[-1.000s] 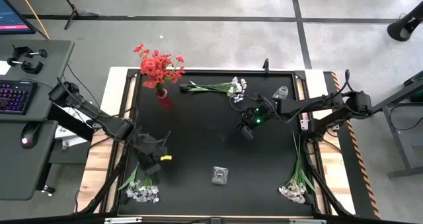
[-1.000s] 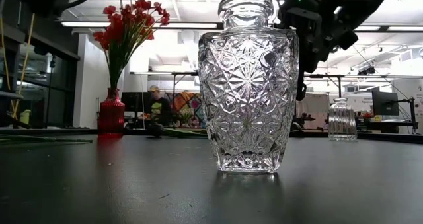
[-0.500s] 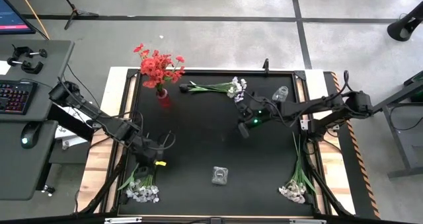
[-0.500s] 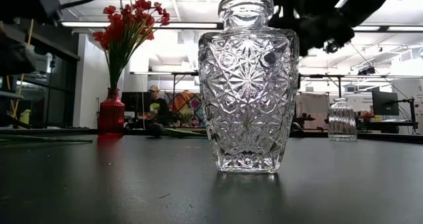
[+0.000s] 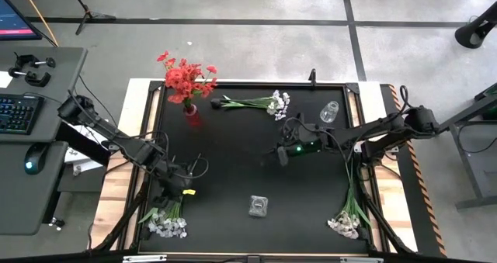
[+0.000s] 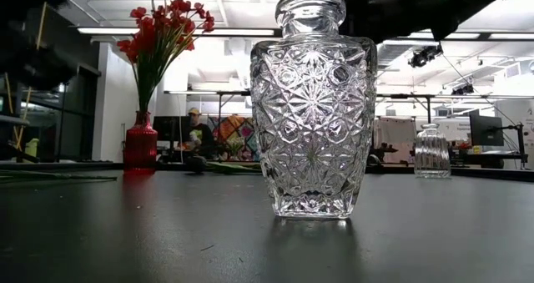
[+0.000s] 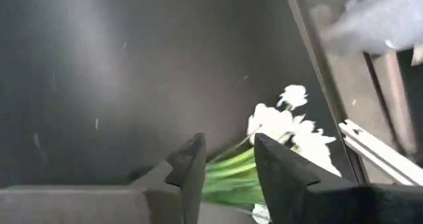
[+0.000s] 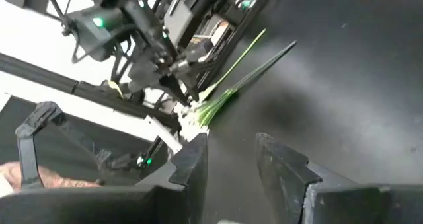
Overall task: Sort flowers into vase by color
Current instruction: Put the bottom left white flowers into the bottom transparent vase
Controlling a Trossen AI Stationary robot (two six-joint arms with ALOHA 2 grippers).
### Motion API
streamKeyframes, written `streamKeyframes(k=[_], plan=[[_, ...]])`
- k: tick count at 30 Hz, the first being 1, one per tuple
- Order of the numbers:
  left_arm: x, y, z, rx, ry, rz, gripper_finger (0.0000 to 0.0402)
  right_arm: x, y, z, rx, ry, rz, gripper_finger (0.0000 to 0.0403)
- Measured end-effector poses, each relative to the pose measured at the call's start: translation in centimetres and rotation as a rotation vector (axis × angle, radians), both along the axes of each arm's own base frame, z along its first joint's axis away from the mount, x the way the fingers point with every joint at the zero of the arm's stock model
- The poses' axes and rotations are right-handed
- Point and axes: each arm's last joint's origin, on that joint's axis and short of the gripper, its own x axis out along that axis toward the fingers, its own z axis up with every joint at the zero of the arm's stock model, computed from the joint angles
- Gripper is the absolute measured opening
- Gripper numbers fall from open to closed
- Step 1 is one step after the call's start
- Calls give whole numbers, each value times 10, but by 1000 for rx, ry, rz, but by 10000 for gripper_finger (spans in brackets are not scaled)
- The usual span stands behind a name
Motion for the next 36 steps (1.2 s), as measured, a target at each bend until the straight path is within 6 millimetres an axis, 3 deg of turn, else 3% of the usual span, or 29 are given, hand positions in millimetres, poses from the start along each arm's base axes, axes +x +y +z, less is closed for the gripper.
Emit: streamKeyframes(k=[3,7,13,22,28,36], plan=[[10,-11,15,65,-103,-130,142,0,6,0,-8,-1,22,117],[24,-26,23,320,-201,-306,164,-1,10,-1,-9,6,37,117],[31,-34,0,595,-140,-535,186,-2,13,-3,-11,26,57,117],[28,-37,-18,677,-49,-649,188,-3,13,-5,-32,51,64,117],[11,-23,-35,737,38,-727,188,-3,12,-6,-38,55,41,117],[8,-20,-30,749,-63,-809,188,-3,10,-6,-56,56,-22,117]])
